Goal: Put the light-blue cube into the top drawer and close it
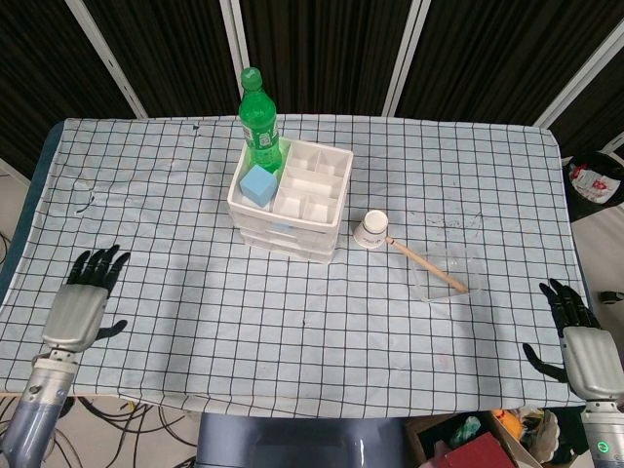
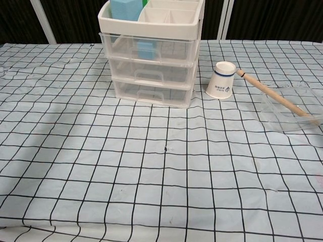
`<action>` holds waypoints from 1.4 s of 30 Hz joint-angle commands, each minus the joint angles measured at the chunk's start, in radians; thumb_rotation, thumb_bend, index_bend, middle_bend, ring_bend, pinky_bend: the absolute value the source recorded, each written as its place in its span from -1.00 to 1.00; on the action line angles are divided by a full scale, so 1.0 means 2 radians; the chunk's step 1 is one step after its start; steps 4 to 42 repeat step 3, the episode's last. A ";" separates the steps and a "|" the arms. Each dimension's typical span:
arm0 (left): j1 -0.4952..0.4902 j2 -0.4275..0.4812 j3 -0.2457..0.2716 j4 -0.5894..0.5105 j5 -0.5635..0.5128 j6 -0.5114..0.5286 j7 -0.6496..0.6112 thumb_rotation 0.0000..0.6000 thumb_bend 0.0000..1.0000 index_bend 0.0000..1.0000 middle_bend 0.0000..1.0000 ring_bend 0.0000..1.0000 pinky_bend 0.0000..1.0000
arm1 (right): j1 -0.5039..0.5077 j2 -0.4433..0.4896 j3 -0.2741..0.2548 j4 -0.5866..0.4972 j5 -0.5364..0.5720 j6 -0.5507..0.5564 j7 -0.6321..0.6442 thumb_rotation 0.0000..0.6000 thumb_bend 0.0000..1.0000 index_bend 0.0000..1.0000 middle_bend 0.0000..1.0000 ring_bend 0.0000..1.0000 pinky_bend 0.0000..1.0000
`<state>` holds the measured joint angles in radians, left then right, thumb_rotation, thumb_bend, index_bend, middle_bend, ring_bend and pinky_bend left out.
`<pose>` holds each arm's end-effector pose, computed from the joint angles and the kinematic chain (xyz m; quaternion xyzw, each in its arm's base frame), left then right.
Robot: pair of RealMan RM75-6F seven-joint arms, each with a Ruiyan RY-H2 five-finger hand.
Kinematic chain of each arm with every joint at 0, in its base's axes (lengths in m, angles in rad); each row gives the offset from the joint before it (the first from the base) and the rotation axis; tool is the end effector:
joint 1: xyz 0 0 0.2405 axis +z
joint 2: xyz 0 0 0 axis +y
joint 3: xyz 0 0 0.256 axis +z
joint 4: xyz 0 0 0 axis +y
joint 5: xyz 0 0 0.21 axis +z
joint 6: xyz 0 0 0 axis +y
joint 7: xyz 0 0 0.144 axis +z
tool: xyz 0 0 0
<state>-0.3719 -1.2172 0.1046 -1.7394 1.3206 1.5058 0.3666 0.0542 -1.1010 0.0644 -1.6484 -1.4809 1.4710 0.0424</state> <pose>-0.2563 0.2237 0.1076 -0.6680 -0.3318 -0.3409 0.5723 -0.3126 -0.1741 0.1626 0.5704 -0.4184 0.3963 0.5852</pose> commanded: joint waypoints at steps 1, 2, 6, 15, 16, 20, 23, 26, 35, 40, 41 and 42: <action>0.034 0.001 0.016 0.025 0.023 0.036 -0.013 1.00 -0.93 -1.00 -1.00 -1.00 -1.00 | 0.000 0.000 0.001 0.001 0.001 0.000 0.001 1.00 -0.50 -0.95 -1.00 -1.00 -0.65; 0.043 0.002 0.019 0.029 0.027 0.043 -0.019 1.00 -0.93 -1.00 -1.00 -1.00 -1.00 | 0.000 -0.001 0.001 0.001 0.002 -0.001 0.002 1.00 -0.50 -0.95 -1.00 -1.00 -0.65; 0.048 0.002 0.019 0.031 0.028 0.046 -0.023 1.00 -0.93 -1.00 -1.00 -1.00 -1.00 | 0.000 -0.001 0.001 0.001 0.003 -0.001 0.002 1.00 -0.50 -0.95 -1.00 -1.00 -0.65; 0.048 0.002 0.019 0.031 0.028 0.046 -0.023 1.00 -0.93 -1.00 -1.00 -1.00 -1.00 | 0.000 -0.001 0.001 0.001 0.003 -0.001 0.002 1.00 -0.50 -0.95 -1.00 -1.00 -0.65; 0.048 0.002 0.019 0.031 0.028 0.046 -0.023 1.00 -0.93 -1.00 -1.00 -1.00 -1.00 | 0.000 -0.001 0.001 0.001 0.003 -0.001 0.002 1.00 -0.50 -0.95 -1.00 -1.00 -0.65; 0.048 0.002 0.019 0.031 0.028 0.046 -0.023 1.00 -0.93 -1.00 -1.00 -1.00 -1.00 | 0.000 -0.001 0.001 0.001 0.003 -0.001 0.002 1.00 -0.50 -0.95 -1.00 -1.00 -0.65; 0.048 0.002 0.019 0.031 0.028 0.046 -0.023 1.00 -0.93 -1.00 -1.00 -1.00 -1.00 | 0.000 -0.001 0.001 0.001 0.003 -0.001 0.002 1.00 -0.50 -0.95 -1.00 -1.00 -0.65; 0.048 0.002 0.019 0.031 0.028 0.046 -0.023 1.00 -0.93 -1.00 -1.00 -1.00 -1.00 | 0.000 -0.001 0.001 0.001 0.003 -0.001 0.002 1.00 -0.50 -0.95 -1.00 -1.00 -0.65; 0.048 0.002 0.019 0.031 0.028 0.046 -0.023 1.00 -0.93 -1.00 -1.00 -1.00 -1.00 | 0.000 -0.001 0.001 0.001 0.003 -0.001 0.002 1.00 -0.50 -0.95 -1.00 -1.00 -0.65; 0.048 0.002 0.019 0.031 0.028 0.046 -0.023 1.00 -0.93 -1.00 -1.00 -1.00 -1.00 | 0.000 -0.001 0.001 0.001 0.003 -0.001 0.002 1.00 -0.50 -0.95 -1.00 -1.00 -0.65; 0.048 0.002 0.019 0.031 0.028 0.046 -0.023 1.00 -0.93 -1.00 -1.00 -1.00 -1.00 | 0.000 -0.001 0.001 0.001 0.003 -0.001 0.002 1.00 -0.50 -0.95 -1.00 -1.00 -0.65; 0.048 0.002 0.019 0.031 0.028 0.046 -0.023 1.00 -0.93 -1.00 -1.00 -1.00 -1.00 | 0.000 -0.001 0.001 0.001 0.003 -0.001 0.002 1.00 -0.50 -0.95 -1.00 -1.00 -0.65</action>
